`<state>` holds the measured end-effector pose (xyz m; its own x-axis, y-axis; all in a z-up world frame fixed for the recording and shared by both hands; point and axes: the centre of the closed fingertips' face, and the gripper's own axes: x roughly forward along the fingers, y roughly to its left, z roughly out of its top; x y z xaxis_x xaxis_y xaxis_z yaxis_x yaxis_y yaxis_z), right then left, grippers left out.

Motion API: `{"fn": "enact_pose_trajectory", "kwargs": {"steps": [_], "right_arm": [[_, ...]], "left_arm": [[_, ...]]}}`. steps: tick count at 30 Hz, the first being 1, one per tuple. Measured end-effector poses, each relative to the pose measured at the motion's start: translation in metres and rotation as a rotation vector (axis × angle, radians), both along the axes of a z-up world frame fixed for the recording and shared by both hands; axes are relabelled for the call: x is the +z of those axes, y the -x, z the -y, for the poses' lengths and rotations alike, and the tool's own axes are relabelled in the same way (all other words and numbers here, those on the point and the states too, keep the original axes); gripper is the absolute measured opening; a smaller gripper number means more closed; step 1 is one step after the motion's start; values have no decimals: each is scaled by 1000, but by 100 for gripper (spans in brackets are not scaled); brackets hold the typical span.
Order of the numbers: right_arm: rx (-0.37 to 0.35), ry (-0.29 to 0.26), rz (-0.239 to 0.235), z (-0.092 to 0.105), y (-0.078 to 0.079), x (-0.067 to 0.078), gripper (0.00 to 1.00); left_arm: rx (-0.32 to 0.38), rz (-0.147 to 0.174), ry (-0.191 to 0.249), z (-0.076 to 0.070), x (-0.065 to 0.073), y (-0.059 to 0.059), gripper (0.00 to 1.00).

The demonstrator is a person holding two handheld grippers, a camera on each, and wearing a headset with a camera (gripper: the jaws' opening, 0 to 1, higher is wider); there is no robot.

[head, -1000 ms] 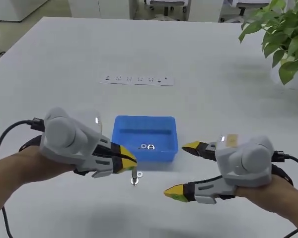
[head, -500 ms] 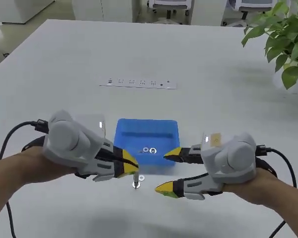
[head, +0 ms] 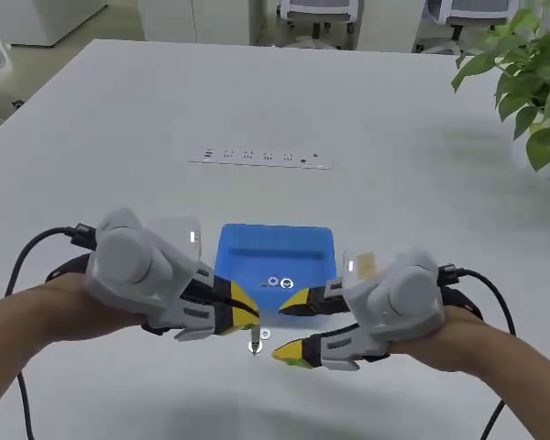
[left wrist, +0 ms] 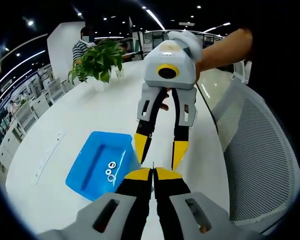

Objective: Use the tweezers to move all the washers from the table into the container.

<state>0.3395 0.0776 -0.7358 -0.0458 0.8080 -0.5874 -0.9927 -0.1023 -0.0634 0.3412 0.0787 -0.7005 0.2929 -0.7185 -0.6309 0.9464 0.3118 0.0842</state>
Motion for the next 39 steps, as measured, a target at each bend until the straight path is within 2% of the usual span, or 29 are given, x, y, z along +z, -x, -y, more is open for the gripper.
{"fn": "enact_pose_trajectory", "kwargs": {"steps": [13,22,30,39], "right_arm": [[83,29,23,-17,4,-11,20],[107,24,54,-23,2,-9,11],[130,31,72,-24,4,-11,9],[124,37,73,-23,3,-11,7]], "left_arm": [[-18,4,-14,0,0,0,5],[-27,5,-18,2,0,2,5],[-31,8,-19,2,0,3,5],[-27,14,-21,3,0,2,5]]}}
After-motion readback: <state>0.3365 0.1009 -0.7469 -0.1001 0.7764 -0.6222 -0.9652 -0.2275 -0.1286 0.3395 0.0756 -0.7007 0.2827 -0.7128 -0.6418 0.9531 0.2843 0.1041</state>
